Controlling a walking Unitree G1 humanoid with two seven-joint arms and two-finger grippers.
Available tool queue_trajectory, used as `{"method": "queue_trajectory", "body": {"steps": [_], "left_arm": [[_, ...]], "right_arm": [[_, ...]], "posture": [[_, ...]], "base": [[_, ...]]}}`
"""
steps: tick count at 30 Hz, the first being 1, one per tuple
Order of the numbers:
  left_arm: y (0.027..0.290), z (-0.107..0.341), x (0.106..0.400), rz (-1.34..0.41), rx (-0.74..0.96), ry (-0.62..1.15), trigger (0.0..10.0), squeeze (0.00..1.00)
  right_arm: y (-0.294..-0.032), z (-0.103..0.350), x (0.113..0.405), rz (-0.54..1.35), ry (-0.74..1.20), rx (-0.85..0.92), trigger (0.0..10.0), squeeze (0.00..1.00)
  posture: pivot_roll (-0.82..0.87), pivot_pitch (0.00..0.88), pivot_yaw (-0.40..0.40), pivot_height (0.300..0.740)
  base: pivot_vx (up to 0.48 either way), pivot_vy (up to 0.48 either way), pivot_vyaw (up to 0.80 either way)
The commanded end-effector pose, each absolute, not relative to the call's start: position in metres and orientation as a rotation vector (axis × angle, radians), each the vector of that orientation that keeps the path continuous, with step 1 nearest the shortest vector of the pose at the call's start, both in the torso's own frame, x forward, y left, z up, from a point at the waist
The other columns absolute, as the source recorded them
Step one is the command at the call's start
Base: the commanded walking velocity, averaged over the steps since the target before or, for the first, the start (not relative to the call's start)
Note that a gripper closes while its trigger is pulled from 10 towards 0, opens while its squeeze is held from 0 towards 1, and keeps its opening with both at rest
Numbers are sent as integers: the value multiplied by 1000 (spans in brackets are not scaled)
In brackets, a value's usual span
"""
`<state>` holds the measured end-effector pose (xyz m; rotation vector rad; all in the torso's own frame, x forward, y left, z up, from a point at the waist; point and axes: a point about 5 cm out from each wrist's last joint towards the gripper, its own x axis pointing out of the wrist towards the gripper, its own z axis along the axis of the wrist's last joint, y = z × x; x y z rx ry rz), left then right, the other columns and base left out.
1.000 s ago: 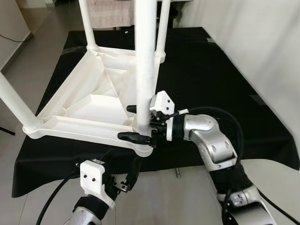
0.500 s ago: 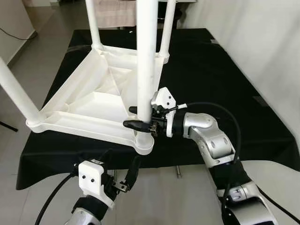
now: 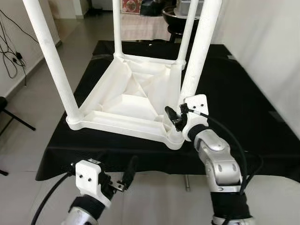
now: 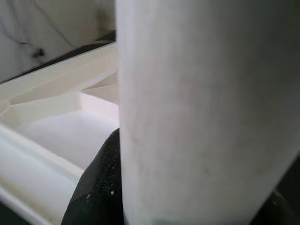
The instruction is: Building children table
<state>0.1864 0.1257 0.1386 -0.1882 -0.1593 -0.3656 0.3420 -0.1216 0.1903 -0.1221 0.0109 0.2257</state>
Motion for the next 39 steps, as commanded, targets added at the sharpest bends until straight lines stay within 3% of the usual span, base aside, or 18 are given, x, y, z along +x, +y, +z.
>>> {"method": "queue_trajectory", "body": {"steps": [1, 2, 11, 15, 19, 20, 23, 24, 27, 30, 39], "left_arm": [[128, 134, 185, -354, -182, -144, 10000, 0], [130, 134, 187, -338, -184, -144, 10000, 0], [142, 132, 196, -256, -165, -136, 10000, 0], [147, 131, 199, -223, -153, -131, 10000, 0], [172, 122, 200, -70, -65, -82, 10000, 0], [178, 119, 199, -38, -34, -71, 10000, 0], [182, 117, 199, -16, -5, -63, 10000, 0], [187, 114, 196, 18, 5, -49, 10000, 0], [189, 112, 194, 40, 10, -39, 10000, 0], [192, 103, 178, 102, 31, 6, 10000, 0], [192, 101, 172, 212, 52, -5, 10000, 0]], "right_arm": [[-157, 175, 347, 11, 71, -195, 10000, 0], [-162, 182, 350, -36, 38, -188, 10000, 1000], [-174, 195, 341, -121, -43, -225, 10000, 1000], [-176, 193, 334, -71, -57, -247, 10000, 1000], [-172, 163, 299, 87, -15, -205, 10000, 1000], [-167, 158, 292, 146, -14, -192, 10000, 741], [-162, 155, 286, 212, -18, -181, 10000, 741], [-159, 150, 281, 245, -14, -165, 10000, 0], [-158, 147, 278, 260, -10, -153, 10000, 0], [-153, 116, 262, 319, 94, -174, 10000, 0], [-153, 108, 269, 364, 141, -116, 10000, 0]], "posture": [[37, 94, -57, 740], [36, 93, -55, 740], [7, 70, -35, 740], [2, 62, -30, 740], [-18, 46, -13, 740], [-20, 36, -4, 740], [-20, 34, -2, 740], [-22, 20, 9, 740], [-22, 21, 10, 740], [-20, 25, 12, 740], [2, 29, -11, 740]], "base": [[0, 0, 0], [0, 0, 0], [0, 0, 0], [0, 0, 0], [0, 0, 0], [0, 0, 0], [0, 0, 0], [0, 0, 0], [0, 0, 0], [0, 0, 0], [0, 0, 0]]}}
